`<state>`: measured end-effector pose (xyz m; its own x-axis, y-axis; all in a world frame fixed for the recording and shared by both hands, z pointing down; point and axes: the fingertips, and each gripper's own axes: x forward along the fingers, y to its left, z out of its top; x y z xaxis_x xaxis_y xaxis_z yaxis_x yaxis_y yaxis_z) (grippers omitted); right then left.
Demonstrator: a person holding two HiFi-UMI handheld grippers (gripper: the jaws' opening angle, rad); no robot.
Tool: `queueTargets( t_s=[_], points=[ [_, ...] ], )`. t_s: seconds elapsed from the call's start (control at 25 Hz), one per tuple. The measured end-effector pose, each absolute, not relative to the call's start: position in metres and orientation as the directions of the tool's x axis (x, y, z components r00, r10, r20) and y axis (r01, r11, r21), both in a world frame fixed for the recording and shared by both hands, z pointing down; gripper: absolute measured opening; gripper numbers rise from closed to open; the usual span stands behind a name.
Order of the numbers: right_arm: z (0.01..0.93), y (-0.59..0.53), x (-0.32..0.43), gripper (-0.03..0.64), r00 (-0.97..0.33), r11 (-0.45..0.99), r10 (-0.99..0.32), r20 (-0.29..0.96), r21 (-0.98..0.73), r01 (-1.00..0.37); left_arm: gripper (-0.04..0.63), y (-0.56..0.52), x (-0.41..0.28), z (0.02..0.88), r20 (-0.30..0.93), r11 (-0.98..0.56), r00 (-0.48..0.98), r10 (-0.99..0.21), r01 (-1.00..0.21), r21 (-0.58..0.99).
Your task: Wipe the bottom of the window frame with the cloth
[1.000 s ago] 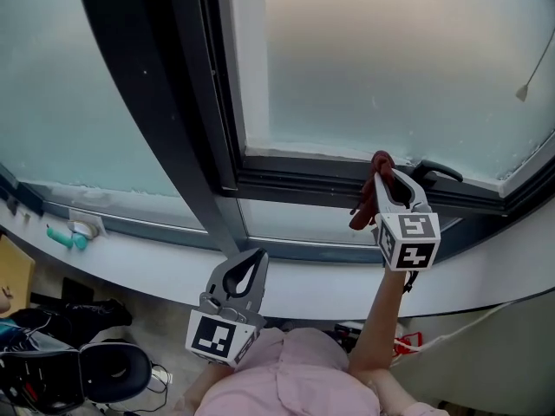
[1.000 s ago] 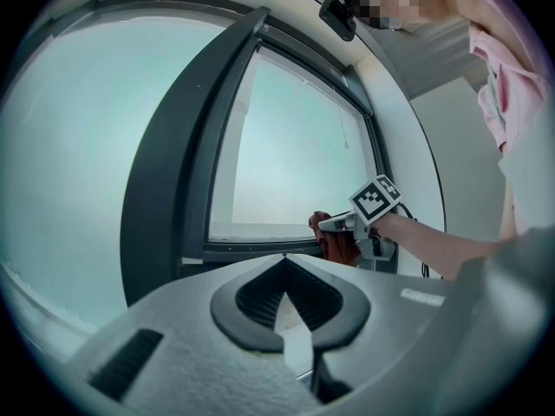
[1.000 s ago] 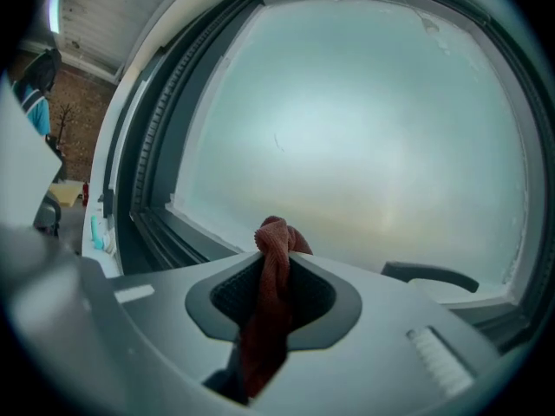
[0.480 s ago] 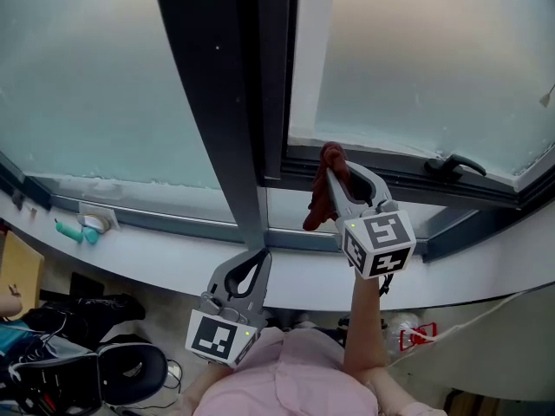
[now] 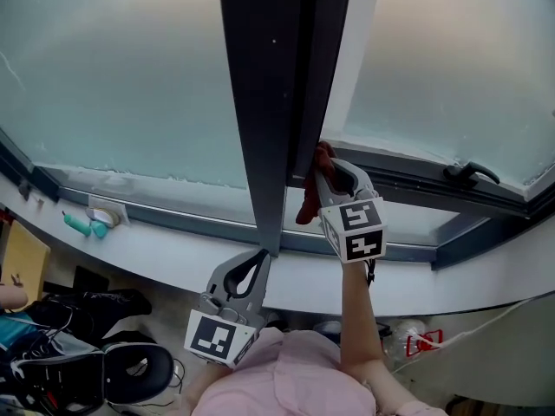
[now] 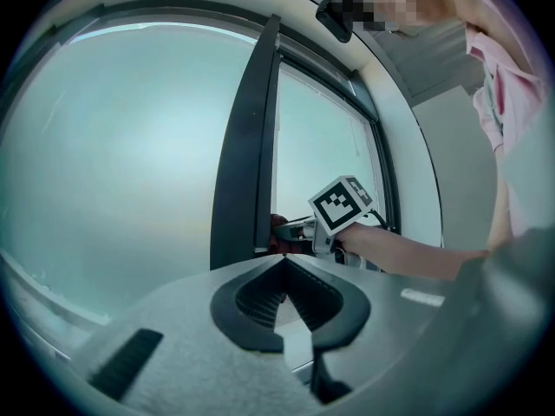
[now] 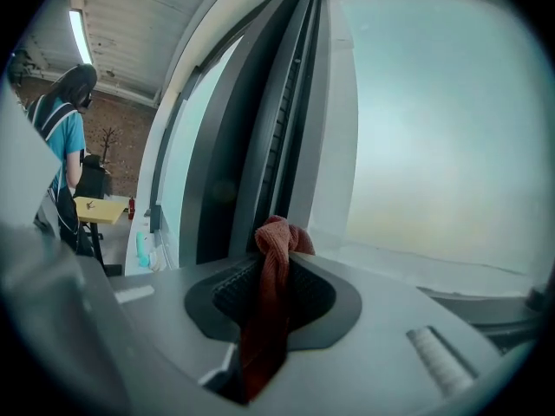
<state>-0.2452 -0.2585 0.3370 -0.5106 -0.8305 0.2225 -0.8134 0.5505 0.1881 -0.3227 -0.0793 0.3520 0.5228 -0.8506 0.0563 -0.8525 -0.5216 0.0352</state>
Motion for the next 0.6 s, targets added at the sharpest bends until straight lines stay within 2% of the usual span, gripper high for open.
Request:
queueTargets(
  t_s=[0.32, 0.44, 0.6],
  points=[
    [0.339, -0.262, -0.245, 0.075, -0.505, 0.536, -0.841, 0.194, 0.172, -0.826, -0.003, -0.084, -0.313, 0.347, 0.048, -0.542, 0.544, -0.838, -0.839, 0.043],
    [0.340, -0.262, -0.245, 0.075, -0.503, 0.538, -0.840, 0.203, 0.189, -0.821, -0.002, -0.085, -0.305, 0.338, -0.013, -0.552, 0.552, -0.834, -0.832, 0.060],
    [0.339, -0.263, -0.245, 0.075, -0.503, 0.539, -0.840, 0.204, 0.199, -0.818, -0.002, -0.085, -0.307, 0.342, 0.012, -0.544, 0.546, -0.838, -0.837, 0.057]
  ],
)
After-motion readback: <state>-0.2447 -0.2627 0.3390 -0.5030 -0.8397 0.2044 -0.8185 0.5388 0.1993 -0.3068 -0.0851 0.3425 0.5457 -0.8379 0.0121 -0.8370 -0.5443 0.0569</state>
